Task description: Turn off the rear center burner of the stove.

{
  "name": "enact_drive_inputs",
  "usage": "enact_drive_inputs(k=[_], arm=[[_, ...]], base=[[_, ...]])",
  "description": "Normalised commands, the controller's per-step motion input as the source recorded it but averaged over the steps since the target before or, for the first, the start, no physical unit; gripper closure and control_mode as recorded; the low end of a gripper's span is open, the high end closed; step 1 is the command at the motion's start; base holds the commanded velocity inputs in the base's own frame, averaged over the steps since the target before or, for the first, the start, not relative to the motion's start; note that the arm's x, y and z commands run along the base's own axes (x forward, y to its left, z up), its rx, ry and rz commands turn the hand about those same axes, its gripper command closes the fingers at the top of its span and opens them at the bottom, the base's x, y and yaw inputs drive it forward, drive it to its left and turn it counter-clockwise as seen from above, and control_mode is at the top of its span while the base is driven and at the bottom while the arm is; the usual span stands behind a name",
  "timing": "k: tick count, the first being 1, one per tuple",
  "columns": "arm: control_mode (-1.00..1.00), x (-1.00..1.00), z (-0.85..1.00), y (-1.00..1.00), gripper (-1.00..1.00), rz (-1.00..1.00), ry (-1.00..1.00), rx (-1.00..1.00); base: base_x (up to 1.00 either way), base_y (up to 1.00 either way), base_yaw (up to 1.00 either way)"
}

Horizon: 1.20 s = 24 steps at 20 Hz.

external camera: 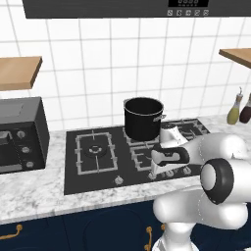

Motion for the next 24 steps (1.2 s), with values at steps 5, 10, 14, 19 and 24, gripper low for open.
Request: enact_drive_inputs(k=[5, 10, 14, 19, 24], arm=[[-1.00, 0.00, -0.02, 0.00, 1.00, 0.00, 0.00, 0.00], [-1.00, 0.00, 0.00, -0.02, 1.00, 0.00, 0.00, 0.00], [-1.00, 0.00, 0.00, 0.00, 1.00, -0.02, 0.00, 0.00], [-1.00, 0.00, 0.00, 0.00, 1.00, -0.23, 0.00, 0.10], [-1.00, 0.00, 0.00, 0.00, 1.00, -0.38, -0.01, 0.15]], base=[[0.00, 0.00, 0.00], [0.00, 0.00, 0.00], [0.00, 0.00, 0.00], [0.00, 0.00, 0.00], [0.00, 0.00, 0.00]])
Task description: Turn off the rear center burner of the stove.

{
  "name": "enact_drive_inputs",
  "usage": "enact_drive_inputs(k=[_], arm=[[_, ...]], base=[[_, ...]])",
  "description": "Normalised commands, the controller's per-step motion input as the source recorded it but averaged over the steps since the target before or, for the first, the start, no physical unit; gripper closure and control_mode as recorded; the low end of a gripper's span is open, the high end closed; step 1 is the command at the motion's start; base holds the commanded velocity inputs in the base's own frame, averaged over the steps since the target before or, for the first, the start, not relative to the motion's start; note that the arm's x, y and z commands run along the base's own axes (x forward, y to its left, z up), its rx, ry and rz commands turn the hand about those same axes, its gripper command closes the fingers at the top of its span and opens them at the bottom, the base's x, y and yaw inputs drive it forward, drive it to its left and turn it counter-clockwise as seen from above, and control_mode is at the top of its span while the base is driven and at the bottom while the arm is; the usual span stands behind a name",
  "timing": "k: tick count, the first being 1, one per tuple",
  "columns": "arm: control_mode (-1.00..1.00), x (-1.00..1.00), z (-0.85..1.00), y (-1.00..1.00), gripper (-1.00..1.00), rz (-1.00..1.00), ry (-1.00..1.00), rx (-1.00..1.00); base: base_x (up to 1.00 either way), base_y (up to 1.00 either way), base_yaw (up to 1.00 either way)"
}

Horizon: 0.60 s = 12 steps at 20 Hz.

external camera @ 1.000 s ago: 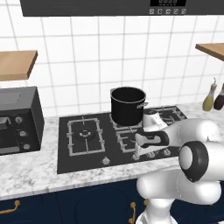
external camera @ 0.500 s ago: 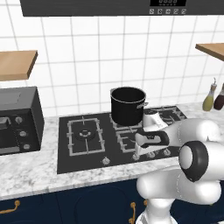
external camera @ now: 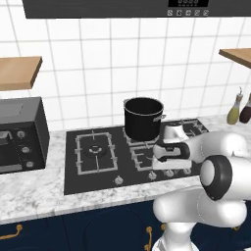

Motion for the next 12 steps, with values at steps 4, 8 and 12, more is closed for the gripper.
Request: enact_drive_inputs(k=[4, 8, 12], arm=[[-1.00, 0.00, -0.12, 0.00, 1.00, -0.44, -0.01, 0.05], [-1.00, 0.00, -0.18, 0.00, 1.00, -0.48, 0.00, 0.00], [-1.00, 0.00, -0.19, 0.00, 1.00, -0.48, 0.00, 0.00]], base=[[0.00, 0.00, 0.00], [0.00, 0.00, 0.00], [0.00, 0.00, 0.00]])
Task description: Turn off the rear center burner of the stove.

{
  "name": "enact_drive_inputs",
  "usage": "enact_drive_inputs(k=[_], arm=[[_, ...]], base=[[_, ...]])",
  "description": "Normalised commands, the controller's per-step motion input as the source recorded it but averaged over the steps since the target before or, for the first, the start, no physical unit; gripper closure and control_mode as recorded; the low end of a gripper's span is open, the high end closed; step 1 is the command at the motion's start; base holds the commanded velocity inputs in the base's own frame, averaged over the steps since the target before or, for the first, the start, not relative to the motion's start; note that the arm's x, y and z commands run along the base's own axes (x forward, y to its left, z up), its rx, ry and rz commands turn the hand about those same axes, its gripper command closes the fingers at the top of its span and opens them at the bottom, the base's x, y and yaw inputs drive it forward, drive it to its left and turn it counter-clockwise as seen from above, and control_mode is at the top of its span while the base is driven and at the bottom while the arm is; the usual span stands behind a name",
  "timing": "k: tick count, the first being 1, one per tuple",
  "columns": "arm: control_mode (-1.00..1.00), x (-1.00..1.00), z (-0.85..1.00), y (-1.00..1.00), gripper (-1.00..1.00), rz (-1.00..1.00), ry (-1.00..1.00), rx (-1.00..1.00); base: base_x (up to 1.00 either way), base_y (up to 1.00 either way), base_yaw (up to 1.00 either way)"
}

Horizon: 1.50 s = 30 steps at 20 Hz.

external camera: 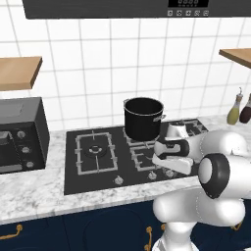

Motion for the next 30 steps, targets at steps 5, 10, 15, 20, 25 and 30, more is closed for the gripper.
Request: enact_drive_inputs(k=[5, 10, 15, 20, 25, 30], arm=[[-1.00, 0.00, -0.29, 0.00, 1.00, -0.53, 0.00, -0.03], [-1.00, 0.00, -0.31, 0.00, 1.00, -0.57, 0.00, -0.08], [-1.00, 0.00, -0.31, 0.00, 1.00, -0.58, 0.00, -0.07], [-1.00, 0.00, -0.24, 0.00, 1.00, -0.58, 0.00, 0.00], [-1.00, 0.00, -0.33, 0.00, 1.00, -0.61, 0.00, 0.00], [-1.00, -0.07, -0.34, 0.00, 1.00, -0.64, 0.00, 0.00]], base=[[0.00, 0.00, 0.00], [0.00, 0.00, 0.00], [0.00, 0.00, 0.00], [0.00, 0.00, 0.00], [0.00, 0.00, 0.00], [0.00, 0.00, 0.00]])
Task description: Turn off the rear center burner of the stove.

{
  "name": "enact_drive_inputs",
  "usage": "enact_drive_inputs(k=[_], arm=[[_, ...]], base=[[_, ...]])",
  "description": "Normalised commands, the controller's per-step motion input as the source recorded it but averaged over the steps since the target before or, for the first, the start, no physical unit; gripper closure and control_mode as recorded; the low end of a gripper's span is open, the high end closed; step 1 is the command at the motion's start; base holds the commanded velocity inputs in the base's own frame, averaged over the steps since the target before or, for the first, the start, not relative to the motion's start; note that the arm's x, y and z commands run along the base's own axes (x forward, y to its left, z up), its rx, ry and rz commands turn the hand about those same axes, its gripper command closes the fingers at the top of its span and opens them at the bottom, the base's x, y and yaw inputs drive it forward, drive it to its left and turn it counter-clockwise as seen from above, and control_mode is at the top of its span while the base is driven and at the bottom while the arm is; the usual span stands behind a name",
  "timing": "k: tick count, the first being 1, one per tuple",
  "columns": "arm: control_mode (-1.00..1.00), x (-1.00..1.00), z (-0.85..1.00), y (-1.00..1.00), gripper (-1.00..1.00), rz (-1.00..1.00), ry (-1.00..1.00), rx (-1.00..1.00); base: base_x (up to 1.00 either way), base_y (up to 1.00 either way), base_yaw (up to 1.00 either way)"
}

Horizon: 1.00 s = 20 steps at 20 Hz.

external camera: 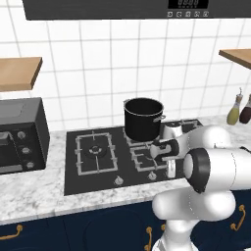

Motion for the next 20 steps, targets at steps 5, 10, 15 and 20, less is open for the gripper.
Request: enact_drive_inputs(k=[5, 10, 15, 20], arm=[[-1.00, -0.09, -0.37, 0.00, 1.00, -0.69, -0.01, 0.00], [-1.00, 0.00, -0.37, 0.00, 1.00, -0.68, 0.00, 0.00], [-1.00, -0.01, -0.37, 0.00, 1.00, -0.68, 0.00, 0.00], [-1.00, -0.05, -0.44, 0.06, 1.00, -0.67, -0.06, 0.00]], base=[[0.00, 0.00, 0.00], [0.00, 0.00, 0.00], [0.00, 0.00, 0.00], [0.00, 0.00, 0.00]])
